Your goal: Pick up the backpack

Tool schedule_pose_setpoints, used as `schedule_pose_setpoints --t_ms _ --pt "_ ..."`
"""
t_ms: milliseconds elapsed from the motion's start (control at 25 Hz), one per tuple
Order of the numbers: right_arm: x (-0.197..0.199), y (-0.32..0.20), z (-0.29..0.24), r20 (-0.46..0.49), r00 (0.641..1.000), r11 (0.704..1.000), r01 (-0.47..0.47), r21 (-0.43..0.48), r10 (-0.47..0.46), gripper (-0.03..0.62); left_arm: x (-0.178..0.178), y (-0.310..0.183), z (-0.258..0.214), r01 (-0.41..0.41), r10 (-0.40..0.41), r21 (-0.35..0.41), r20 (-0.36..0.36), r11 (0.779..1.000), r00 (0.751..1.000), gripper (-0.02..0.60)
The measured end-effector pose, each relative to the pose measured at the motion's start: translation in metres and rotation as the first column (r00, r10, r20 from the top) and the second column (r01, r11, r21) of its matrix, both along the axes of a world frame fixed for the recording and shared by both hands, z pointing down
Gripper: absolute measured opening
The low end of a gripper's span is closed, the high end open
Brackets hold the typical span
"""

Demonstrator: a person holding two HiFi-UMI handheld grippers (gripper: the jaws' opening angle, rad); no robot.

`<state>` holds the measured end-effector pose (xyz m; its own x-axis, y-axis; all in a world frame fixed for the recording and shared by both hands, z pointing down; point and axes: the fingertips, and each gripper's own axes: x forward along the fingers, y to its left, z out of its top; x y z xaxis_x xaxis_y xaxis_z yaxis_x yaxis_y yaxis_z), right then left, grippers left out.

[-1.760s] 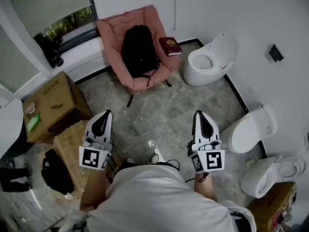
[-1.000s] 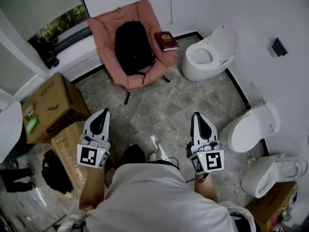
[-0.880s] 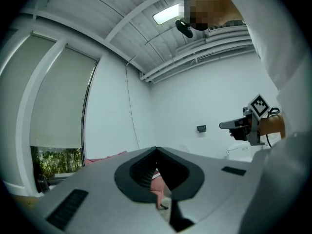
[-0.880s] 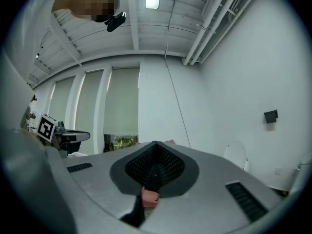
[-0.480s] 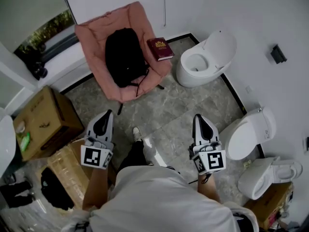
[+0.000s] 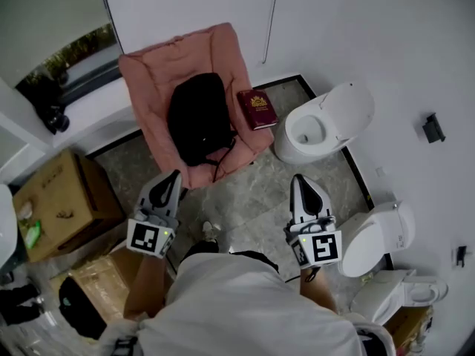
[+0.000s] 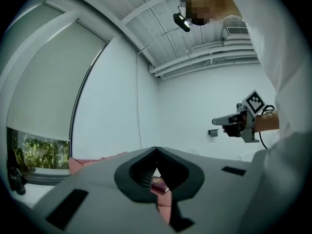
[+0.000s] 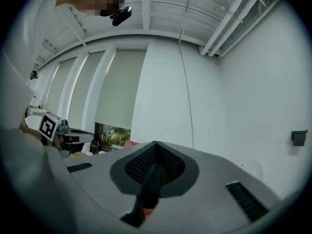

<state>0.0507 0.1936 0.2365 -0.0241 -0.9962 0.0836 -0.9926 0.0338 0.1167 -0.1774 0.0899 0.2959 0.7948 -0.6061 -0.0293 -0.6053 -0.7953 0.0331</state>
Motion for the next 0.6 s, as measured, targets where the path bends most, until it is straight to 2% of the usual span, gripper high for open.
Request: schedule_pose_setpoints --t_ms 200,400,600 --pt "0.012 -0.031 0.006 0.03 0.999 1.0 -0.03 0.0 0.03 0.021 0.019 -0.039 -0.007 -0.056 0.056 0.022 0.03 0.998 0.998 0.014" --pt "0.05 -0.049 0.013 0.066 0.995 0.997 -0.078 -0.013 0.079 0.021 0.05 -0.065 -0.008 -0.08 0.08 0.018 0.032 0.997 0.996 0.014" --pt "0.076 -0.091 0.017 0.082 0.996 1.0 -0.025 -0.006 0.026 0.021 0.077 -0.085 -0.007 -0.054 0.053 0.015 0.044 0.998 0.998 0.014"
